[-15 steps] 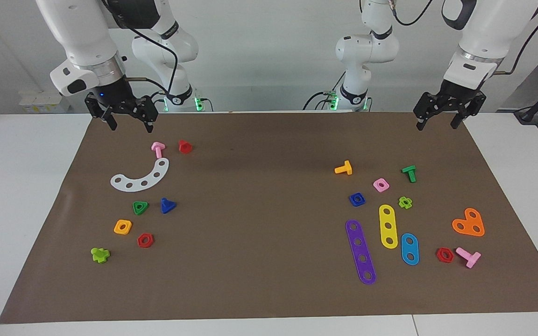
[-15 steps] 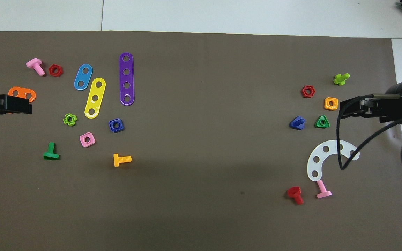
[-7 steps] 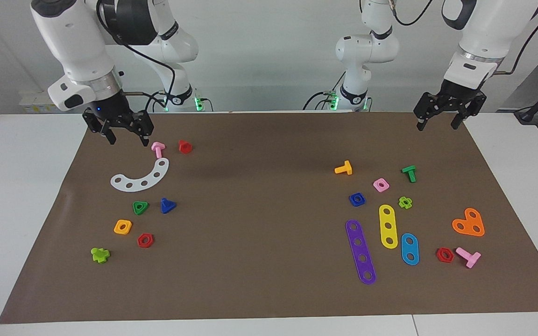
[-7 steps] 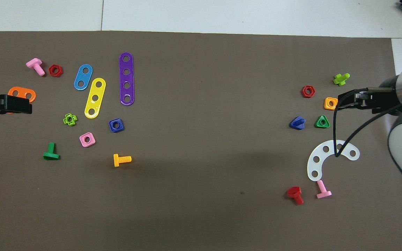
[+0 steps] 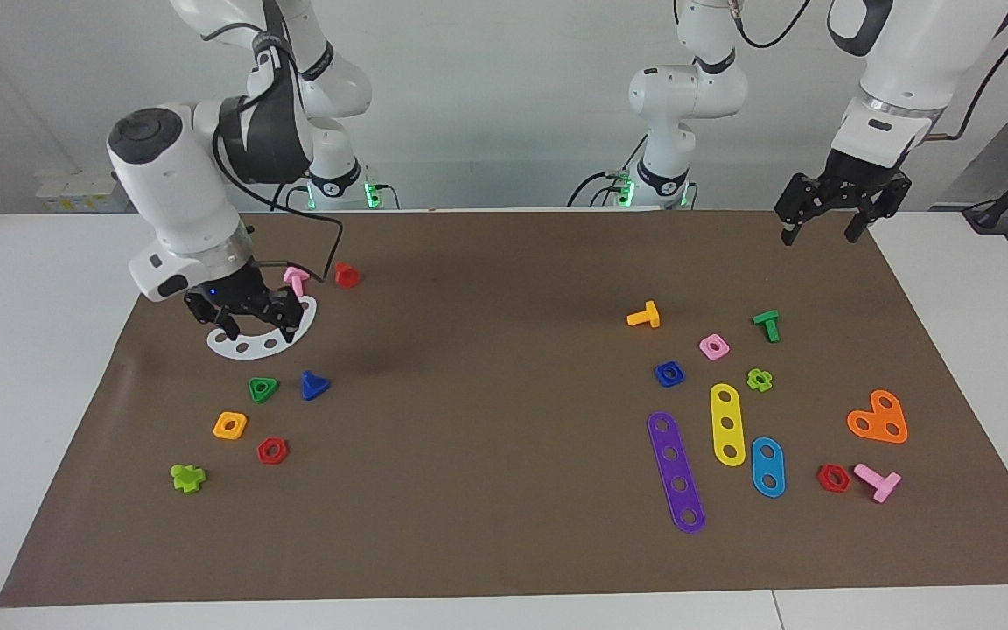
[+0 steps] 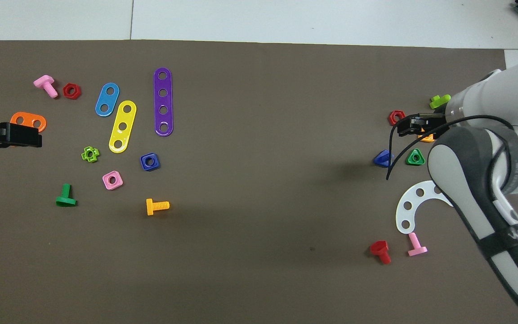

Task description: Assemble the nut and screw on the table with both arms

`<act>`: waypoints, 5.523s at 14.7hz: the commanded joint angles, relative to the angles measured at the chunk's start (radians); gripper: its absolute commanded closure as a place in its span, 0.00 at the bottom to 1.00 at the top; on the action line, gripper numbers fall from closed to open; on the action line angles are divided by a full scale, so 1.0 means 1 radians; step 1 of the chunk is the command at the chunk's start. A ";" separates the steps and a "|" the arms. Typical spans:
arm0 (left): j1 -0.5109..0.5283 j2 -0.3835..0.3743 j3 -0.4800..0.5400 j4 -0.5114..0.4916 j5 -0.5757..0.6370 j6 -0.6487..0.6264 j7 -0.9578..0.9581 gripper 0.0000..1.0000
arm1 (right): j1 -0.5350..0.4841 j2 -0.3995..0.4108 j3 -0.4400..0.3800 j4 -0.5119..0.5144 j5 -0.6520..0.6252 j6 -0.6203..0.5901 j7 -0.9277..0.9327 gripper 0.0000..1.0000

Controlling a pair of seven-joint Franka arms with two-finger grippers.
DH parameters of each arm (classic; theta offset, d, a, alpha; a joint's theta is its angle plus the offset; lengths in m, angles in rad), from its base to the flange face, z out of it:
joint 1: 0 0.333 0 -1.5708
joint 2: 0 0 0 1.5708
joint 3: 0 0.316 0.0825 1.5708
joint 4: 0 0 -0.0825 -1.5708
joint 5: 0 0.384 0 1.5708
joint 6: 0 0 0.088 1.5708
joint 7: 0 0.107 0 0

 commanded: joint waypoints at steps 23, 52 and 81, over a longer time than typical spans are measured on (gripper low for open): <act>-0.004 -0.031 0.003 -0.043 -0.008 0.027 -0.002 0.00 | 0.016 0.076 0.003 -0.262 0.007 0.359 -0.079 0.48; -0.009 -0.030 0.001 -0.050 -0.008 0.053 0.001 0.00 | 0.448 0.198 0.002 0.051 -0.049 0.227 0.614 1.00; -0.184 0.403 0.003 -0.342 -0.079 0.652 -0.185 0.29 | 0.265 -0.018 0.009 0.043 -0.071 0.028 0.501 0.01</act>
